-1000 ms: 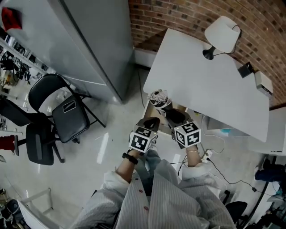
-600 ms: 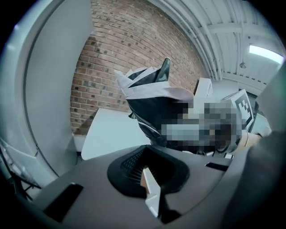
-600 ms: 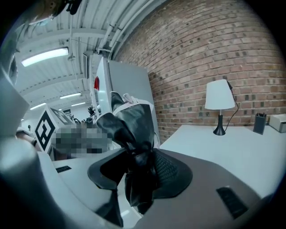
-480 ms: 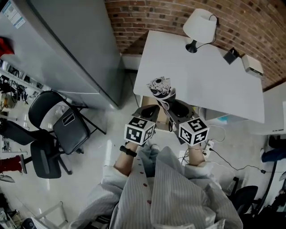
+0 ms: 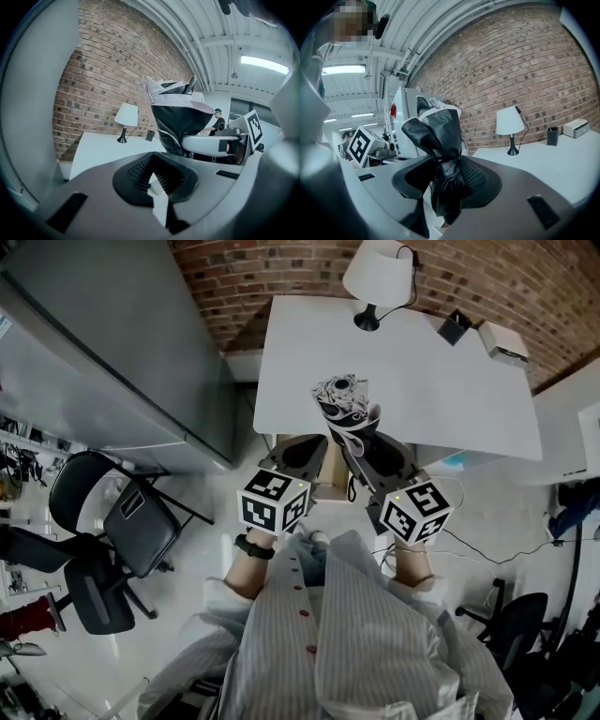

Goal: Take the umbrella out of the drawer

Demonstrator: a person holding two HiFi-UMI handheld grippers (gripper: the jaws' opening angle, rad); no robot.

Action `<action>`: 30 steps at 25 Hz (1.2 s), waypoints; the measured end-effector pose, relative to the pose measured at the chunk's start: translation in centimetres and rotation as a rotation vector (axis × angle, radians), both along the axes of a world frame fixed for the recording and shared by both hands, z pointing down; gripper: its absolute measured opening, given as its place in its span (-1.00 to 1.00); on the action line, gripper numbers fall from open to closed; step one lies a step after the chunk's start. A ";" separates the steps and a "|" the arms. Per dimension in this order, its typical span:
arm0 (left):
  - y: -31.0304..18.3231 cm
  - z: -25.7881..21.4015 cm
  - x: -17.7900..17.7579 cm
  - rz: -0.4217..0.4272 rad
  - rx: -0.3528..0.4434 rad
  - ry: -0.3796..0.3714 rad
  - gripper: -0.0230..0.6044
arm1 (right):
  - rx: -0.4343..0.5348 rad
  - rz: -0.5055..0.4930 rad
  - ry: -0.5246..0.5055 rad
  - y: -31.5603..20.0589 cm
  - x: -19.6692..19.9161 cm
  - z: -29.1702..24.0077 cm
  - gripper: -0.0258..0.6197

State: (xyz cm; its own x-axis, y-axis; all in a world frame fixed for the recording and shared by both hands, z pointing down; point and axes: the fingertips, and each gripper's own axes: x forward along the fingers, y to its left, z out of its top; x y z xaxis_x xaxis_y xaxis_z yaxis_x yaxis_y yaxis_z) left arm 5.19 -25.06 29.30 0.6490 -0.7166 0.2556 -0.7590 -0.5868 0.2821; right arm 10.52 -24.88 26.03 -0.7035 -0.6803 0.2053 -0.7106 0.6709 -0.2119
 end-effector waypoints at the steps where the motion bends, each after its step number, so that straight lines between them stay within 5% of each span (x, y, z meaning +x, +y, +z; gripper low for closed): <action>1: 0.0 -0.5 0.3 0.010 0.008 0.008 -0.90 | 0.006 0.011 -0.005 0.1 0.4 -0.4 -0.33; 15: 0.9 -5.5 3.8 0.121 0.100 0.059 -0.90 | 0.029 0.098 -0.090 2.3 4.1 -3.7 -0.33; 30: 1.6 -6.2 2.9 0.132 0.139 0.042 -0.90 | 0.042 0.093 -0.124 2.9 2.6 -4.3 -0.33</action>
State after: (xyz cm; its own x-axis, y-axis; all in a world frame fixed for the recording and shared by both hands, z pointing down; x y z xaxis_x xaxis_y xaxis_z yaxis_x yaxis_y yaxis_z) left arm 8.07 -23.44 23.12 0.7476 -0.6512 0.1308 -0.6622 -0.7157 0.2217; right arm 13.15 -21.93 21.73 -0.6552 -0.7500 0.0902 -0.7402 0.6135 -0.2751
